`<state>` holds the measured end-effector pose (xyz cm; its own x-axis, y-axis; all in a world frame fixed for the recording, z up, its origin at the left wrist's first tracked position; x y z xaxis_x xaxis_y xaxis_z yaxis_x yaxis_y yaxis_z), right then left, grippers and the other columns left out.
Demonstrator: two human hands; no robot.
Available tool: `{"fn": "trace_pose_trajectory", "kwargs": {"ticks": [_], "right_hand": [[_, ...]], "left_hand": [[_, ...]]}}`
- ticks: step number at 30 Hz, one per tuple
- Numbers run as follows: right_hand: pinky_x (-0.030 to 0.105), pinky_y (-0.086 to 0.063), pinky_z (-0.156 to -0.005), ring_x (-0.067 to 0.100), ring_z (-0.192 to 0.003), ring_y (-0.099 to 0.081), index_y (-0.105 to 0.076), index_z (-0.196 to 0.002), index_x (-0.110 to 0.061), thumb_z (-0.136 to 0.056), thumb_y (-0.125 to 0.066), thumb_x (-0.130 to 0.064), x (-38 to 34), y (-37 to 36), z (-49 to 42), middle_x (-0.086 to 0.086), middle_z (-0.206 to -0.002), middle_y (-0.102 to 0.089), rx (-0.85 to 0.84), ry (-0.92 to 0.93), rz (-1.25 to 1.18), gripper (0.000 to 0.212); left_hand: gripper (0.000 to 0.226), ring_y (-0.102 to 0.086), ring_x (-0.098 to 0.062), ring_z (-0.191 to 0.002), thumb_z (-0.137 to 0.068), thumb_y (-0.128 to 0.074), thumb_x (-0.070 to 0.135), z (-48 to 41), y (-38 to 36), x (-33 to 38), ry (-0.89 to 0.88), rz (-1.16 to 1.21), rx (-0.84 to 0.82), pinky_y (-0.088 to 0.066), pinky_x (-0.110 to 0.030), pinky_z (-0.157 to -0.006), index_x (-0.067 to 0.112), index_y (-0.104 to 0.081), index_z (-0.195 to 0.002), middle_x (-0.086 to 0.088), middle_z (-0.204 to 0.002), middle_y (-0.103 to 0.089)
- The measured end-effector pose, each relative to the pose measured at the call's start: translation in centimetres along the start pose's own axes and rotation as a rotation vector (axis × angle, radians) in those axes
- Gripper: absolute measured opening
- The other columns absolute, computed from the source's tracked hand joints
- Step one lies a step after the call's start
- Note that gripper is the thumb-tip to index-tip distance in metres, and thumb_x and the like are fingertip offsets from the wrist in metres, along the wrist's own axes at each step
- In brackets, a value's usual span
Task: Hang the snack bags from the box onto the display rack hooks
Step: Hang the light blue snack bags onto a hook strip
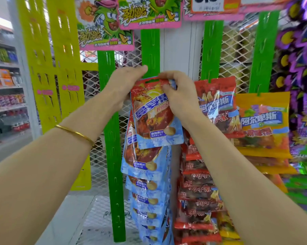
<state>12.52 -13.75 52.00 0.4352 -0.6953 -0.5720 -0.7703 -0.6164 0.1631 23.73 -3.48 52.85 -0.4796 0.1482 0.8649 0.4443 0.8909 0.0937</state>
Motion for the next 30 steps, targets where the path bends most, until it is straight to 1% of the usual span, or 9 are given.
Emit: {"fn": "trace_pose_trajectory", "kwargs": {"ticks": [4,10,13,18,21,23,24,27,30], "right_hand": [[0.018,-0.037,-0.096,0.012,-0.108,-0.052,-0.06,-0.115,-0.005,-0.089,-0.048,0.004,-0.6,-0.3,-0.2,0.006,-0.114,-0.06,0.039,0.046,0.06,0.029],[0.024,-0.038,-0.1,0.015,-0.114,-0.051,-0.058,-0.118,-0.007,-0.091,-0.048,0.001,-0.5,-0.3,-0.1,0.006,-0.119,-0.059,0.058,0.028,0.1,0.029],[0.018,-0.036,-0.097,0.014,-0.113,-0.05,-0.057,-0.119,-0.006,-0.092,-0.048,0.001,-0.1,-0.4,0.7,0.006,-0.12,-0.058,0.062,0.012,0.095,0.029],[0.011,-0.033,-0.089,0.008,-0.106,-0.047,-0.056,-0.116,-0.006,-0.092,-0.047,0.002,1.0,-0.8,2.1,0.006,-0.117,-0.056,0.025,-0.025,0.082,0.027],[0.014,-0.035,-0.083,0.009,-0.099,-0.048,-0.055,-0.11,-0.005,-0.092,-0.048,0.001,1.1,-0.7,2.5,0.005,-0.11,-0.056,0.018,-0.033,0.103,0.021],[0.014,-0.032,-0.075,0.012,-0.094,-0.047,-0.055,-0.105,-0.005,-0.091,-0.05,0.0,0.9,-0.6,2.6,0.004,-0.104,-0.054,0.017,-0.015,0.173,0.016],[0.015,-0.029,-0.073,0.014,-0.092,-0.046,-0.055,-0.103,-0.004,-0.09,-0.052,-0.001,0.8,-0.5,2.7,0.004,-0.102,-0.052,0.018,-0.001,0.229,0.014],[0.024,-0.034,-0.081,0.024,-0.097,-0.048,-0.057,-0.102,-0.003,-0.087,-0.057,-0.003,-0.1,0.2,4.1,0.01,-0.108,-0.048,0.068,0.066,0.404,0.015],[0.032,-0.04,-0.083,0.028,-0.098,-0.05,-0.061,-0.1,-0.003,-0.082,-0.061,-0.002,-1.6,1.6,7.3,0.012,-0.109,-0.05,0.177,0.186,0.507,0.017]], "left_hand": [[0.015,-0.06,-0.007,-0.056,-0.085,-0.066,0.028,-0.2,-0.3,0.1,0.023,-0.003,-0.037,-0.05,-0.028,-0.068,0.015,-0.061,-0.077,0.01,-0.054,-0.064],[0.015,-0.059,-0.007,-0.057,-0.082,-0.068,0.029,-0.3,-0.1,0.5,0.037,-0.028,0.018,-0.047,-0.023,-0.061,0.016,-0.062,-0.077,0.006,-0.06,-0.063],[0.019,-0.057,-0.009,-0.056,-0.082,-0.069,0.03,-0.2,0.0,0.5,0.029,-0.032,0.038,-0.047,-0.024,-0.061,0.017,-0.06,-0.071,0.008,-0.054,-0.061],[0.02,-0.051,-0.01,-0.065,-0.086,-0.065,0.031,0.3,0.2,0.1,0.016,-0.054,0.032,-0.045,-0.027,-0.065,0.015,-0.059,-0.075,0.002,-0.071,-0.055],[0.009,-0.054,-0.006,-0.069,-0.088,-0.062,0.026,1.3,0.4,0.1,-0.063,-0.116,0.033,-0.044,-0.021,-0.062,0.017,-0.063,-0.09,0.004,-0.081,-0.06],[0.024,-0.058,-0.001,-0.079,-0.088,-0.062,0.02,2.6,0.6,0.1,-0.172,-0.2,0.068,-0.047,-0.013,-0.057,0.016,-0.059,-0.112,0.004,-0.096,-0.063],[0.032,-0.058,-0.002,-0.087,-0.088,-0.062,0.018,3.5,0.8,0.1,-0.244,-0.263,0.1,-0.049,-0.012,-0.06,0.017,-0.054,-0.119,0.004,-0.103,-0.062],[0.044,-0.048,-0.013,-0.114,-0.086,-0.063,0.022,6.8,1.2,-0.1,-0.436,-0.551,0.226,-0.044,-0.026,-0.094,0.02,-0.048,-0.127,0.003,-0.123,-0.053],[0.041,-0.04,-0.011,-0.117,-0.085,-0.062,0.024,10.7,1.0,-0.9,-0.548,-0.627,0.28,-0.025,-0.01,-0.095,0.017,-0.051,-0.124,0.007,-0.12,-0.049]]}}
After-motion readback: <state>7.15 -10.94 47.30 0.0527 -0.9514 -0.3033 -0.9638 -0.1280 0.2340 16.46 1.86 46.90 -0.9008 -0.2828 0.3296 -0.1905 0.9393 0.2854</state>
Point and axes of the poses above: each hand's wrist, its own z-axis away from the middle knuckle, its own y-axis out of the back of the hand, x = y × z, the point moved 8 cm from there along -z, towards the middle knuckle
